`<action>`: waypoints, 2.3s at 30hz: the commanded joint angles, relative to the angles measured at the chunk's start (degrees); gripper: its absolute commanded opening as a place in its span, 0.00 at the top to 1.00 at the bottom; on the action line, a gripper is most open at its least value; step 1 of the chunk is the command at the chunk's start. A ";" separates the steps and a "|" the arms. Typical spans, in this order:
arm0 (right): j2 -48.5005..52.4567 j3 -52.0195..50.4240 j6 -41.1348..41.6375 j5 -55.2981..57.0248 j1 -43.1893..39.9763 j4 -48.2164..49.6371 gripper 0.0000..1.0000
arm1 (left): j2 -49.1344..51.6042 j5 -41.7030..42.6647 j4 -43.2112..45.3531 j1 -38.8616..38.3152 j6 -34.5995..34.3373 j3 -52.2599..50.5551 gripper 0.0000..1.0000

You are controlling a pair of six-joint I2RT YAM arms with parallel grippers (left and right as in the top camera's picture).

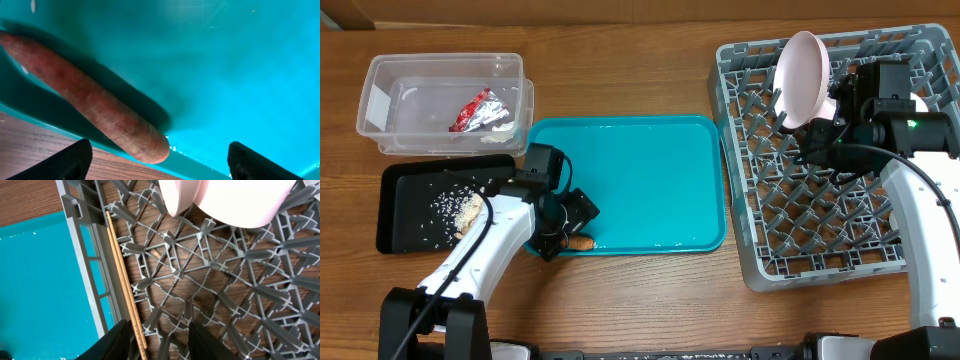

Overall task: Sort waste into correct bins and load items into the dishwasher
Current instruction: 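Reach the left gripper to the carrot on the teal tray and grasp it, then carry the carrot with the left gripper onto the black tray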

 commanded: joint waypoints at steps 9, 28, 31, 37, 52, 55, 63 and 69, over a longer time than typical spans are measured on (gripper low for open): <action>-0.22 0.17 0.24 -0.13 -0.20 -0.09 0.60 | 0.20 -2.60 1.77 -0.39 -2.47 -1.60 0.10; -0.22 0.17 0.24 -0.13 -0.20 -0.15 0.59 | 0.20 -4.09 2.58 -0.39 -2.49 -1.62 0.10; -0.22 0.17 0.24 -0.11 -0.20 -0.15 0.60 | 0.20 -4.11 2.60 -0.39 -2.69 -1.62 0.10; -0.22 0.17 0.24 -0.13 -0.20 -0.22 0.60 | 0.20 -4.98 2.80 -0.39 -2.73 -1.62 0.10; -0.22 0.17 0.24 -0.11 -0.20 -0.39 0.60 | 9.70 -2.32 5.97 -0.39 -3.08 -1.62 0.16; -0.22 0.17 0.24 -0.11 -0.20 -0.39 0.59 | 9.55 -2.34 7.21 -0.33 -3.04 -1.57 0.31; -0.22 0.17 0.24 -0.11 -0.20 -0.35 0.59 | 9.55 -2.38 12.55 -0.33 -0.90 -1.53 0.66; -0.22 0.17 0.22 -0.11 -0.20 -0.39 0.59 | 9.55 -2.56 15.06 -0.13 -0.90 -1.42 0.77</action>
